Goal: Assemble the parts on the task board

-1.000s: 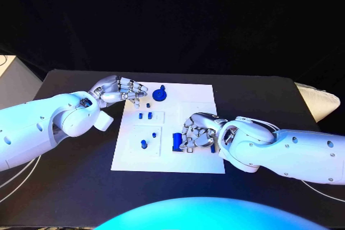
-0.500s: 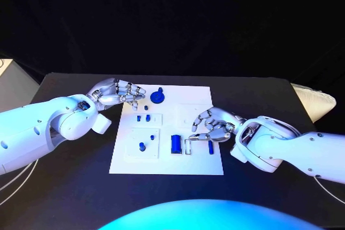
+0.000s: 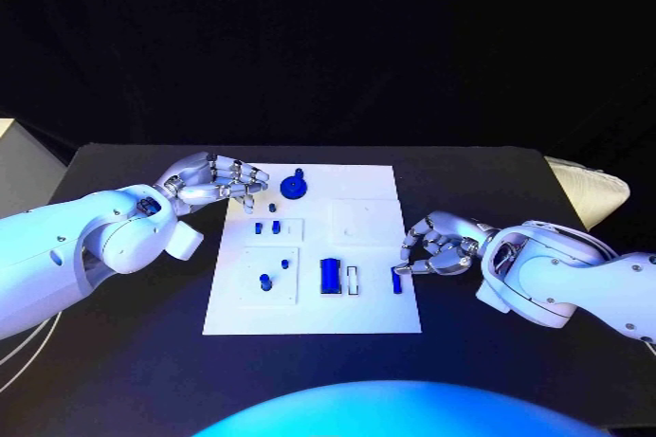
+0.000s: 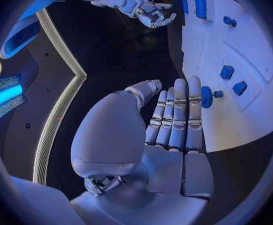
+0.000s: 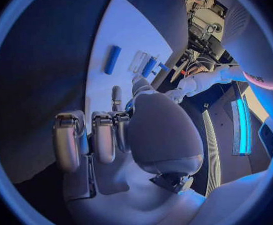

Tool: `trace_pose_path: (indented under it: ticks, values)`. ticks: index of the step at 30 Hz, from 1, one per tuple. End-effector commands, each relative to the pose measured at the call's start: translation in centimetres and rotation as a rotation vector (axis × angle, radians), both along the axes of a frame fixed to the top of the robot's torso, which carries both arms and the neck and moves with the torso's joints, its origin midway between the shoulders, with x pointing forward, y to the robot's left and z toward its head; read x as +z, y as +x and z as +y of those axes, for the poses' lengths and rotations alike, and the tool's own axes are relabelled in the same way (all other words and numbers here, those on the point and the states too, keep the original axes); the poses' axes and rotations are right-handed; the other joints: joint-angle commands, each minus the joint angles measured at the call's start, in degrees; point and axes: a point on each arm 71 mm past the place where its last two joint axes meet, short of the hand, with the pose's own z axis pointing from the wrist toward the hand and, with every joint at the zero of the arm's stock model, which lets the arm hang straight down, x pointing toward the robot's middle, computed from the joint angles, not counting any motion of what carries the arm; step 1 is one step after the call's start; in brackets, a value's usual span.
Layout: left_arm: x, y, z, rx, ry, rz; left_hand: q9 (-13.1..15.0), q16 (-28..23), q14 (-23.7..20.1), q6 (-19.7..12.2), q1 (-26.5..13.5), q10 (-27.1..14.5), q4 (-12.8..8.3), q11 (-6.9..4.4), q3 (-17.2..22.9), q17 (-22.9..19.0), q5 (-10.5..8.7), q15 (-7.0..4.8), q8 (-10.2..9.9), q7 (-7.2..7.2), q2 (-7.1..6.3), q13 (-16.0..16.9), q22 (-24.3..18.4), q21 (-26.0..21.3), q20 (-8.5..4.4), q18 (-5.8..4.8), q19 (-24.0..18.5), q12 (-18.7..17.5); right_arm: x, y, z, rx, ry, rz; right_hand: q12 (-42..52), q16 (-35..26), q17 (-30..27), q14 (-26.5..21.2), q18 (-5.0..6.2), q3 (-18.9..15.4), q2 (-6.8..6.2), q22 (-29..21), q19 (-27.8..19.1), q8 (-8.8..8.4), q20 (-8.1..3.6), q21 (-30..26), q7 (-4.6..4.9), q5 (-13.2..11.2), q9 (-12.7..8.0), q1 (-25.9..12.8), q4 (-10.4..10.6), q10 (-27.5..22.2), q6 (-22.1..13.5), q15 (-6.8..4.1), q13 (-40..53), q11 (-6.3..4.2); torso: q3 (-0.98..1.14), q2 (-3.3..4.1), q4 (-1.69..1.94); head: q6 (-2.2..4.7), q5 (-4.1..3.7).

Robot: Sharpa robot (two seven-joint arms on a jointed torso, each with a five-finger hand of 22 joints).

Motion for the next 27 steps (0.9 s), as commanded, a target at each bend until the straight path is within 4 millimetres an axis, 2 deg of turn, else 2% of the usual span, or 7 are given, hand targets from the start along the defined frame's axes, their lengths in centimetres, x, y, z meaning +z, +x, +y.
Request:
trace_pose_path:
  ticks: [1,11,27]
  values:
    - [0.2,-0.1,-0.1,-0.003,-0.022,-0.017,-0.1,-0.3,-0.3,0.0,-0.2,-0.4,0.4,0.10,0.0,0.0,0.10,0.31,0.3,0.18,0.24,0.1,-0.1,0.1,0.03,0.83,-0.3,-0.3,-0.4,-0.3,-0.2,0.017,-0.110,0.016,0.0,0.0,13.5,5.6,-0.54,-0.5,-0.03,14.4,5.8,-0.27,0.46,0.1,-0.15,0.3,-0.2,-0.7,0.0,4.5,0.8,0.42,13.3,0.05,-0.06,-0.01,0.01,-0.07,-0.24]
    - [0.3,-0.2,-0.1,-0.006,-0.025,-0.018,-0.1,-0.3,-0.3,0.0,-0.1,-0.4,0.4,0.08,0.0,0.1,0.10,0.30,0.3,0.15,0.27,0.1,-0.1,0.1,0.02,0.84,-0.3,-0.2,-1.2,-0.4,0.1,-0.008,-0.171,-0.005,0.0,0.0,13.6,5.6,-0.56,-1.1,-0.24,14.4,5.8,-0.45,0.38,0.2,-0.40,0.6,-0.6,-1.8,0.1,4.5,1.9,0.27,13.3,-0.15,-0.14,0.00,0.29,-0.27,-0.50]
    - [0.3,-0.2,0.1,-0.003,-0.021,-0.015,-0.1,-0.3,-0.3,0.0,-0.1,-0.4,0.4,0.08,0.0,0.1,0.10,0.30,0.3,0.15,0.27,0.1,-0.1,0.1,0.02,0.84,-0.3,-0.2,-3.2,-0.6,2.1,0.020,-0.188,0.035,0.0,0.0,13.6,5.6,-0.59,-1.6,0.30,14.5,5.8,-0.84,0.26,0.3,-0.59,1.4,-1.1,-3.8,0.2,4.5,2.7,0.12,13.3,-0.32,-0.02,0.04,0.10,-0.64,-0.03]
